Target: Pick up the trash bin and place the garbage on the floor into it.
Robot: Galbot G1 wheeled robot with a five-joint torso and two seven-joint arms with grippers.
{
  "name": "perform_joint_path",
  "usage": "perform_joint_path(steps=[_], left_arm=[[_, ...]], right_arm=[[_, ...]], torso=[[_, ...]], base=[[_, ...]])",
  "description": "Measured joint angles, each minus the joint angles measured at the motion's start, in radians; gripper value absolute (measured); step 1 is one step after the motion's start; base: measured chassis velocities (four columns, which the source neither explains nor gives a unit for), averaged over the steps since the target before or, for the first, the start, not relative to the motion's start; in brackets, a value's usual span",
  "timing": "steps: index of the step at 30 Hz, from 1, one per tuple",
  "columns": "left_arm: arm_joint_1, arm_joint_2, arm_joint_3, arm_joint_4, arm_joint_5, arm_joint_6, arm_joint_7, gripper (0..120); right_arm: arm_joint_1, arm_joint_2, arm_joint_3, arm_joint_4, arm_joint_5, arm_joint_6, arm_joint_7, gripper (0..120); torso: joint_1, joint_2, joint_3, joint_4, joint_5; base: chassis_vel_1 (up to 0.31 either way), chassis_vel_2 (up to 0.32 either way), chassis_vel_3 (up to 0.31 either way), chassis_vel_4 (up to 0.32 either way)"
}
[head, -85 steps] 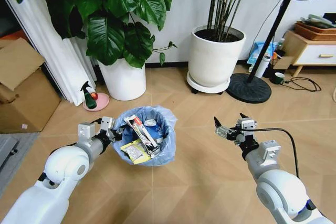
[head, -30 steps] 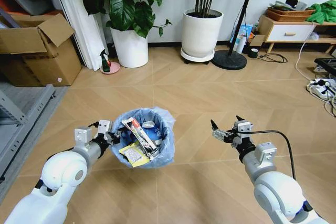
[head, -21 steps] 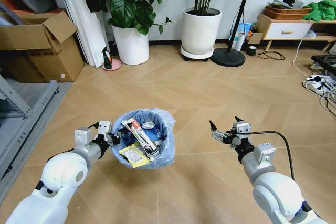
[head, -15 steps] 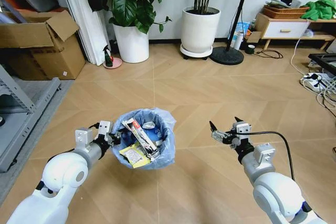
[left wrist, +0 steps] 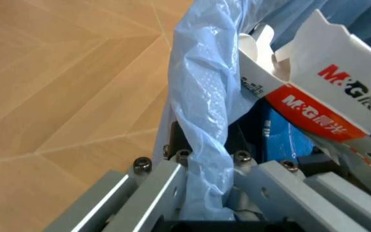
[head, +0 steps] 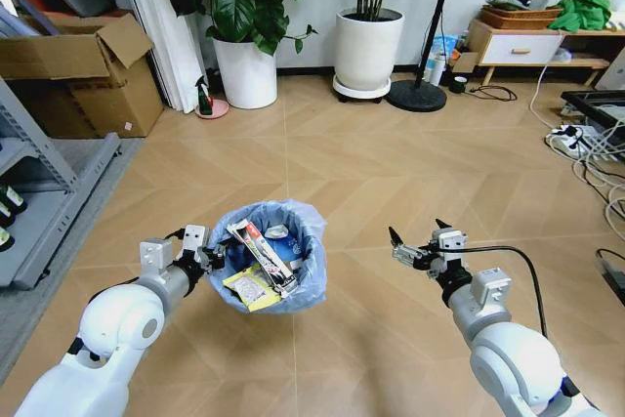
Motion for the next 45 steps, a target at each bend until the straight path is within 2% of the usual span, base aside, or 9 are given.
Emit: perform_joint_path(steps=[16,35,45], left_arm=[[0.004,-0.011,-0.004,0.0,0.008,0.0,0.004,0],[0.013,-0.005,-0.014,0.0,0.009,0.0,0.006,0],[0.022,0.0,-0.017,-0.006,0.008,0.0,0.006,0]], right_arm=[[-0.006,-0.001,0.006,-0.005,0.016,0.016,0.0,100],[-0.017,0.015,0.024,0.004,0.021,-0.001,-0.002,100],[-0.016,0.027,0.016,0.0,0.006,0.012,-0.005,100]], torso=[[0.0,0.0,0.0,-0.0001,0.0],[0.0,0.0,0.0,0.0,-0.0001],[0.0,0.0,0.0,0.0,0.0001]], base=[[0.134,-0.136,-0.135,0.137],[-0.01,0.001,0.009,-0.003],[-0.106,-0.099,0.112,0.099]])
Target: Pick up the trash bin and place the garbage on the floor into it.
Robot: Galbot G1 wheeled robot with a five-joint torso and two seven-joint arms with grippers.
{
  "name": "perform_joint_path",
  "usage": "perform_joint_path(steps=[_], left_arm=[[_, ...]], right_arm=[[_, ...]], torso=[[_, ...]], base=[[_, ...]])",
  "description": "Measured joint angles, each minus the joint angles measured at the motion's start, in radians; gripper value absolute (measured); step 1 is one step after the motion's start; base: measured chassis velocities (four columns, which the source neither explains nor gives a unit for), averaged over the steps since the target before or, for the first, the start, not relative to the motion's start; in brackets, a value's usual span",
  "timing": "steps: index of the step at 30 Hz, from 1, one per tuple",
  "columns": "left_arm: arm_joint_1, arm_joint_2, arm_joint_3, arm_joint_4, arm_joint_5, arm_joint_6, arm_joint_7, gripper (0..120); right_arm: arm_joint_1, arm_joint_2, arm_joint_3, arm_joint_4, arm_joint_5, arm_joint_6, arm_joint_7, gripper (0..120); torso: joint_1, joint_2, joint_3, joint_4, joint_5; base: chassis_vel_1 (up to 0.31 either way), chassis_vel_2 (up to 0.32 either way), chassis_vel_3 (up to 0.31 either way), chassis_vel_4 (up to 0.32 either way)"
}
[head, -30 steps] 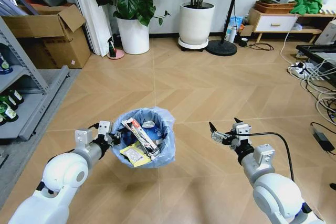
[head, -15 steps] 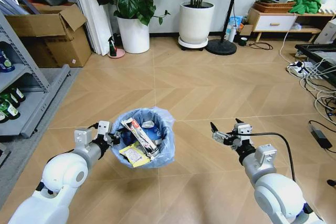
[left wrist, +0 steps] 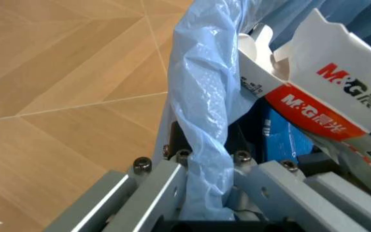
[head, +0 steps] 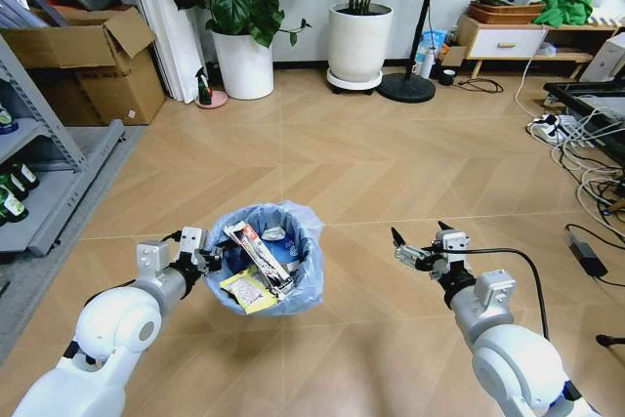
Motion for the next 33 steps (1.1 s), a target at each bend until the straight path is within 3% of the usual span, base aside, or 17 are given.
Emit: perform_joint_path(steps=[6,11,19,24,26,28,30,33], left_arm=[[0.001,0.0,0.0,0.004,-0.013,0.0,-0.047,0],[0.003,0.016,-0.001,0.026,-0.072,0.0,-0.147,0],[-0.01,0.021,0.015,0.106,-0.139,0.0,-0.253,0],[-0.031,0.009,0.044,0.149,-0.221,0.0,-0.373,0],[-0.047,-0.003,0.067,0.169,-0.297,0.0,-0.489,0],[-0.05,-0.007,0.07,0.174,-0.317,0.0,-0.519,0],[-0.058,-0.024,0.082,0.182,-0.388,0.0,-0.622,0],[-0.059,-0.035,0.085,0.188,-0.41,0.0,-0.658,0]], right_arm=[[0.001,-0.003,0.002,-0.005,-0.011,0.017,-0.002,100],[0.002,0.003,0.004,-0.01,-0.013,0.023,-0.001,100],[-0.001,0.017,-0.001,-0.017,-0.016,0.03,0.0,100],[-0.003,0.018,0.0,-0.02,-0.016,0.032,0.002,100],[-0.002,0.019,0.001,-0.024,-0.016,0.034,0.002,100],[-0.001,0.02,0.001,-0.026,-0.016,0.035,0.002,100],[0.001,0.023,0.001,-0.029,-0.016,0.035,0.003,100],[0.0,0.025,0.001,-0.031,-0.018,0.038,0.003,100]], torso=[[0.0,0.0,0.0,-0.0003,-0.0004],[0.0,0.0,0.0,0.0002,-0.0004],[0.0,0.0,0.0,0.0,-0.0001],[0.0,0.0,0.0,0.0,-0.0002],[0.0,0.0,0.0,-0.0001,-0.0002],[0.0,0.0,0.0,-0.0001,-0.0002],[0.0,0.0,0.0,0.0,-0.0002],[0.0,0.0,0.0,0.0,0.0001]], base=[[-0.041,-0.048,0.036,0.031],[0.026,0.023,-0.028,-0.007],[0.007,0.002,-0.001,-0.001],[0.0,0.0,0.0,0.0],[0.0,0.0,0.0,0.0],[0.0,0.0,0.0,0.0],[0.0,0.0,0.0,0.0],[0.0,0.0,0.0,0.0]])
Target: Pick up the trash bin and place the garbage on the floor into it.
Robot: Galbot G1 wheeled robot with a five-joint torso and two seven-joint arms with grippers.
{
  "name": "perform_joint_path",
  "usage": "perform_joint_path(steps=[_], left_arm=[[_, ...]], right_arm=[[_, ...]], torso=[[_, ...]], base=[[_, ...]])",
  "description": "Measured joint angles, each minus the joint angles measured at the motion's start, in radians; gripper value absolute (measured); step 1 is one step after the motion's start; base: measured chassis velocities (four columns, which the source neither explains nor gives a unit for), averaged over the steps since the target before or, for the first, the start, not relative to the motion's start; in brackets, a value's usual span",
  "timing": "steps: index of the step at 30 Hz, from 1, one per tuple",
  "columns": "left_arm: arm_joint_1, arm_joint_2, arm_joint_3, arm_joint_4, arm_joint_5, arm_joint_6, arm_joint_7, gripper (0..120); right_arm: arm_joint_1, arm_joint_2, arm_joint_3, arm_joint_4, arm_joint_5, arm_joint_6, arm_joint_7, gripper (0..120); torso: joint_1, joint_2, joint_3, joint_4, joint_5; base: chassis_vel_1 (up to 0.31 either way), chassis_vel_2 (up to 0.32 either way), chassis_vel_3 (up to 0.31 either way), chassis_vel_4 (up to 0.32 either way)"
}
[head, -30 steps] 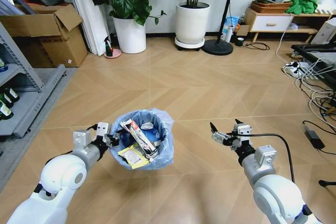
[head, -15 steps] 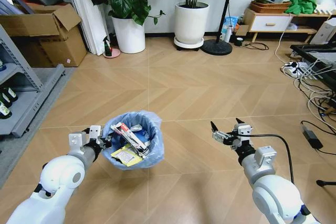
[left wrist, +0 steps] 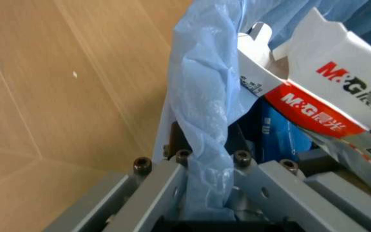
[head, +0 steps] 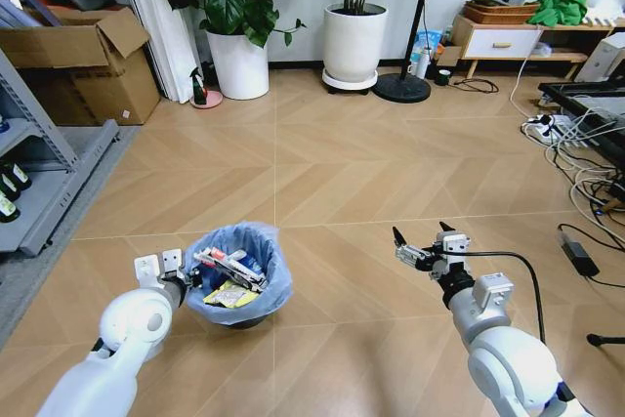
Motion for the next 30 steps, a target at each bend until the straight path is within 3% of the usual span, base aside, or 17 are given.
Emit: perform_joint_path(steps=[9,21,30], left_arm=[[-0.022,-0.035,0.007,0.033,-0.008,0.0,-0.015,0],[-0.114,-0.054,0.022,0.157,0.064,0.0,0.089,0],[-0.121,-0.068,0.022,0.203,0.1,0.0,0.131,0]], right_arm=[[-0.002,0.003,-0.001,-0.003,-0.003,0.003,0.0,100],[-0.01,-0.003,0.011,-0.003,-0.003,0.008,0.001,100],[-0.013,-0.004,0.021,-0.001,-0.002,0.012,0.001,100]], torso=[[0.0,0.0,0.0,0.0,-0.0002],[0.0,0.0,0.0,-0.0001,-0.0003],[0.0,0.0,0.0,-0.0001,-0.0003]], base=[[0.0,0.0,0.0,0.0],[0.0,0.0,0.0,0.0],[0.0,0.0,0.0,0.0]])
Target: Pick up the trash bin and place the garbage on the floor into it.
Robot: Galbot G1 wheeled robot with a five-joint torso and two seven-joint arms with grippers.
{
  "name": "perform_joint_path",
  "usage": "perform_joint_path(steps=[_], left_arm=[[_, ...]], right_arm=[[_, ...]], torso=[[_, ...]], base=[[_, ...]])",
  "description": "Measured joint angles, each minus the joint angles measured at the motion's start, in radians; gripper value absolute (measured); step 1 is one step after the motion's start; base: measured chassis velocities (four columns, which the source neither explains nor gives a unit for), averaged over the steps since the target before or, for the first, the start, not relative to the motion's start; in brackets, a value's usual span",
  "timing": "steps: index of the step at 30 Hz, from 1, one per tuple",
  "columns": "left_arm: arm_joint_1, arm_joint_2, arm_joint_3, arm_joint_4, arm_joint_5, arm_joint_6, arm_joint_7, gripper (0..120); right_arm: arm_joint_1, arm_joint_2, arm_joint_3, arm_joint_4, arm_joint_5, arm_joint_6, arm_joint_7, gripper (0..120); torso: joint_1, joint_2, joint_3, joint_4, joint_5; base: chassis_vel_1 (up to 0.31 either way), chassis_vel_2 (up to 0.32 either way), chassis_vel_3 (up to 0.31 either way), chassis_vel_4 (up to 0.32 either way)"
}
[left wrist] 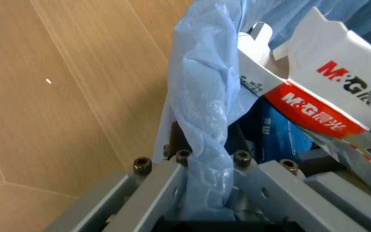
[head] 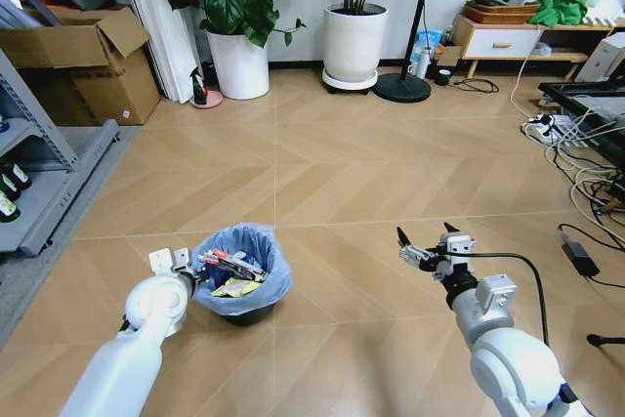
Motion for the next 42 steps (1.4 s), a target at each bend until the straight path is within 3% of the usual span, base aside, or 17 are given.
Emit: perform_joint_path(steps=[14,25,30,35,42], left_arm=[[-0.008,-0.003,-0.006,0.032,0.04,0.0,0.032,4],[0.018,0.014,-0.016,-0.005,0.04,0.0,0.033,49],[0.024,0.017,-0.018,-0.022,0.038,0.0,0.032,62],[0.036,0.023,-0.025,-0.063,0.037,0.0,0.026,86],[0.053,0.028,-0.041,-0.141,0.057,-0.009,-0.003,100]], right_arm=[[-0.003,-0.001,0.002,0.002,0.0,0.005,0.0,100],[0.004,-0.001,-0.01,-0.005,0.0,0.006,-0.001,100],[0.005,-0.002,-0.011,-0.005,0.0,0.006,-0.002,100],[0.004,-0.002,-0.012,-0.005,0.0,0.006,-0.002,100],[0.011,-0.004,-0.005,0.0,0.009,0.005,-0.001,100]], torso=[[0.0,0.0,0.0,0.0,0.0001],[0.0,0.0,0.0,0.0,0.0001],[0.0,0.0,0.0,0.0,0.0],[0.0,0.0,0.0,0.0,0.0],[0.0,0.0,0.0,0.0,0.0001]], base=[[0.0,0.0,0.0,0.0],[0.0,0.0,0.0,0.0],[0.0,0.0,0.0,0.0],[0.0,0.0,0.0,0.0],[0.0,0.0,0.0,0.0]])
